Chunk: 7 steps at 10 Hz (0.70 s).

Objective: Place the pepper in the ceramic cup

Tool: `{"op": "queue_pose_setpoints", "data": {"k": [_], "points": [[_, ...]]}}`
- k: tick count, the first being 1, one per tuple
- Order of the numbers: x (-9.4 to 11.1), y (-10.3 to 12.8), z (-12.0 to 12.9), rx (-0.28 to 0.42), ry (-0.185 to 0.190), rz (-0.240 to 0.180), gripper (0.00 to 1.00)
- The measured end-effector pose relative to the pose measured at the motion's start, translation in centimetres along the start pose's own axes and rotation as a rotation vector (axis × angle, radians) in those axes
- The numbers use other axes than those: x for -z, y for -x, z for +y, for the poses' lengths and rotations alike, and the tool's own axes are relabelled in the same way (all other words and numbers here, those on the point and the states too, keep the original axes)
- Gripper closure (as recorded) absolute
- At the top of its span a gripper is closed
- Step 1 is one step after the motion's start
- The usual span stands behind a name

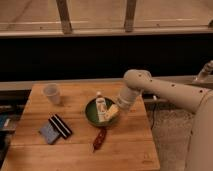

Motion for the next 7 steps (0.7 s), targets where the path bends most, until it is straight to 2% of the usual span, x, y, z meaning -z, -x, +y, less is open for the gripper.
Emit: {"op": "queue_pose_setpoints", "data": {"k": [3, 6, 7], "points": [[-1.4, -0.8, 1.4, 0.021, -0.046, 0.031, 0.2], [-3.4, -1.2, 3.6, 0.046, -0.138, 0.057, 0.2], [-4.0, -1.2, 4.5, 0.056, -0.174, 0.054, 0.2]]}}
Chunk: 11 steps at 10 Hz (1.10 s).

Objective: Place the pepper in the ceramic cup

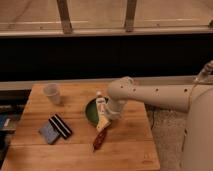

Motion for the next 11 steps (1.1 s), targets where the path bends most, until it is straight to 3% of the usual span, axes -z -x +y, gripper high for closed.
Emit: {"op": "queue_pose_setpoints", "data": {"k": [2, 5, 8, 11], "points": [[-0.3, -0.2, 0.8, 0.007, -0.041, 0.0, 0.2], [-0.3, -0.1, 0.8, 0.007, -0.039, -0.003, 0.2], [-1.8, 0.6, 0.3, -0.006, -0.041, 0.065, 0.2], [-3.1, 0.2, -0.6, -0.045, -0.038, 0.104, 0.2]]}}
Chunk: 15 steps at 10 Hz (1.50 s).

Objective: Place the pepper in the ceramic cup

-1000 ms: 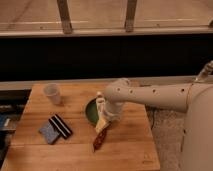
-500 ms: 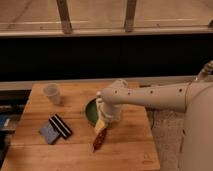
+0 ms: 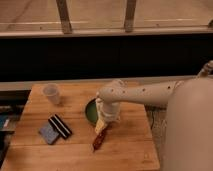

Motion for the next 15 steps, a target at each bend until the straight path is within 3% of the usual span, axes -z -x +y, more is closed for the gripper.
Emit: {"op": "queue_pose_setpoints", "data": {"k": [8, 15], "points": [[-2.0, -2.0, 2.9, 0.029, 0.036, 0.03, 0.2], [-2.9, -1.3, 5.4, 0.073, 0.043, 0.034, 0.2]]}}
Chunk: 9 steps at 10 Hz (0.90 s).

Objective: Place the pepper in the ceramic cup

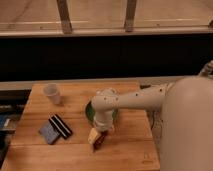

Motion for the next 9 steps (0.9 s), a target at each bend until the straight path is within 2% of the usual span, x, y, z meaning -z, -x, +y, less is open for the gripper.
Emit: {"op": "queue_pose_setpoints", "data": {"k": [3, 6, 7, 9], "points": [[-1.0, 0.3, 0.7, -0.005, -0.01, 0.013, 0.2], [-2.3, 0.7, 1.6, -0.042, -0.075, 0.022, 0.21], [-2.5, 0.8, 1.7, -0.057, -0.096, 0.023, 0.28], [-2.8, 0.8, 1.8, -0.074, -0.12, 0.024, 0.49]]}}
